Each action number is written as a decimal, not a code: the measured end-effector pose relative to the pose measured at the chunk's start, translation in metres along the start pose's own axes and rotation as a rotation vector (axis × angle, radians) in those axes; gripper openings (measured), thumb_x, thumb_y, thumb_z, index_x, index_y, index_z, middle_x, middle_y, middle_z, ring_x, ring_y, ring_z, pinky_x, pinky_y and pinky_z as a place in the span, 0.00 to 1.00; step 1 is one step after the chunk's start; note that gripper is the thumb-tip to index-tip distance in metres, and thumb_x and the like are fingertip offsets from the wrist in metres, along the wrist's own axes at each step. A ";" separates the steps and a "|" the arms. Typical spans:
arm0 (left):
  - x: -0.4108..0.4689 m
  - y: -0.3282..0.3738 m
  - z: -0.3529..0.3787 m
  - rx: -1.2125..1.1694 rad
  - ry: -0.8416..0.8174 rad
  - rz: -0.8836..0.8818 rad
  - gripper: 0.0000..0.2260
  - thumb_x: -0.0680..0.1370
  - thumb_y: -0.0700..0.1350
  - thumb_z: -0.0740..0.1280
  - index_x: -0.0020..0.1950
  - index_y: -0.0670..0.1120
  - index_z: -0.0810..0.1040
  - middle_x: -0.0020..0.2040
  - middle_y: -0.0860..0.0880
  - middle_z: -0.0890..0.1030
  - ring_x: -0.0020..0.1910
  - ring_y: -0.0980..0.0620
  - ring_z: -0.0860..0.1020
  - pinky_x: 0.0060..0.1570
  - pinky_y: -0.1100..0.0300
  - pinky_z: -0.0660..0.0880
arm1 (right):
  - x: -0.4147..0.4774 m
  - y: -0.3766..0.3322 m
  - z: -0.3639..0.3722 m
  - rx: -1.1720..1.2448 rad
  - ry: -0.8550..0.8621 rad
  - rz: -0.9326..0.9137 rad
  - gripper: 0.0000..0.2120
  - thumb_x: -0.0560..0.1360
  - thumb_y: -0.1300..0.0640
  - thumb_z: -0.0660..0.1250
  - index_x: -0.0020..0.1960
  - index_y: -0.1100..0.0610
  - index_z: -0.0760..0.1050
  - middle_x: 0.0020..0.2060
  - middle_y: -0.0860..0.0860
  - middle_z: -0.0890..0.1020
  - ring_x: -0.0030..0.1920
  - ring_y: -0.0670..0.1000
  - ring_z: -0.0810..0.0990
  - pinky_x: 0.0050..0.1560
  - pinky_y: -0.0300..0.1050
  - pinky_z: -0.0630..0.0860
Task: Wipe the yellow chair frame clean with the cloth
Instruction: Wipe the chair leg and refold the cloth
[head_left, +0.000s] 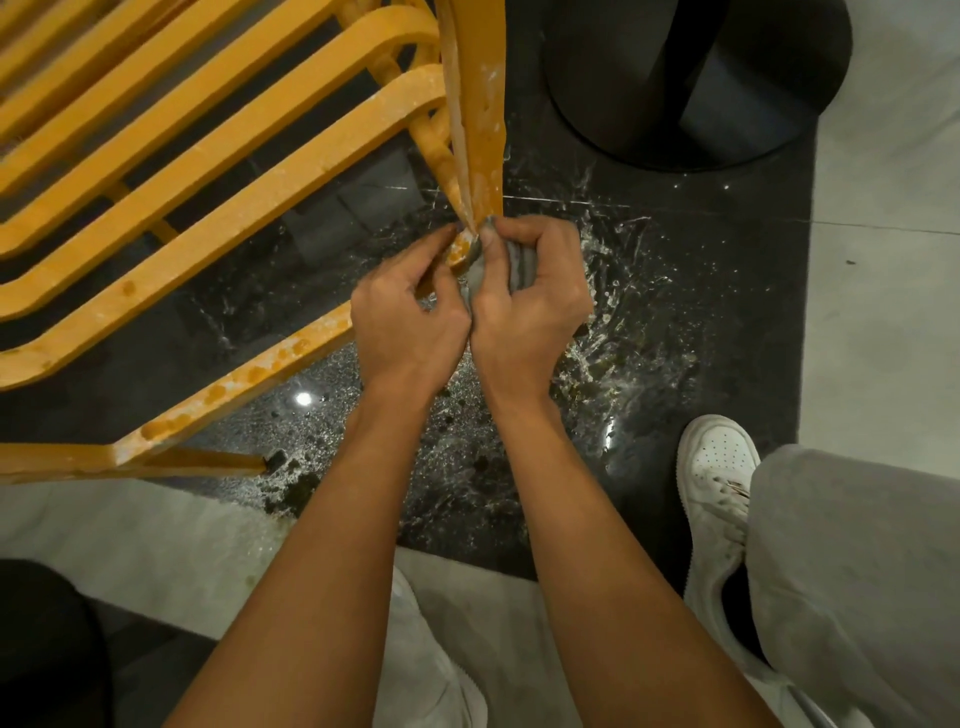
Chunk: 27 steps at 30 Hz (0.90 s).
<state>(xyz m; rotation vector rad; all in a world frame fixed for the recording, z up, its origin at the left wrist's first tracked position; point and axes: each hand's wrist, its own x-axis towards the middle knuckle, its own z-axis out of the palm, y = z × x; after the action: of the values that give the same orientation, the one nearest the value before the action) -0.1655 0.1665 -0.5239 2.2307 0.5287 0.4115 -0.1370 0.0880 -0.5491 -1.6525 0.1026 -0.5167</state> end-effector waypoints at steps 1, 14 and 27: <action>-0.001 0.001 0.000 -0.017 -0.003 -0.029 0.16 0.83 0.41 0.66 0.69 0.52 0.84 0.62 0.57 0.86 0.60 0.63 0.83 0.63 0.60 0.81 | -0.002 0.001 0.000 -0.013 -0.012 0.008 0.02 0.76 0.70 0.73 0.48 0.67 0.80 0.44 0.57 0.81 0.45 0.49 0.81 0.48 0.36 0.78; 0.001 0.012 -0.011 -0.083 -0.086 -0.200 0.14 0.83 0.45 0.68 0.67 0.56 0.84 0.60 0.61 0.86 0.60 0.64 0.82 0.65 0.58 0.81 | 0.006 -0.013 -0.005 -0.038 0.002 0.016 0.03 0.75 0.71 0.73 0.47 0.67 0.80 0.45 0.57 0.81 0.45 0.45 0.79 0.48 0.29 0.73; 0.003 0.014 -0.012 -0.061 -0.092 -0.233 0.16 0.82 0.42 0.68 0.67 0.56 0.85 0.56 0.62 0.86 0.49 0.75 0.79 0.46 0.81 0.72 | 0.006 -0.017 -0.006 -0.098 -0.045 -0.071 0.02 0.76 0.70 0.73 0.48 0.67 0.80 0.45 0.58 0.80 0.45 0.42 0.77 0.49 0.28 0.72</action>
<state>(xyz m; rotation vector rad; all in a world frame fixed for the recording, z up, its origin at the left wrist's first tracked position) -0.1651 0.1676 -0.5051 2.0891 0.7083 0.1999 -0.1376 0.0829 -0.5304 -1.7678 0.0368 -0.5351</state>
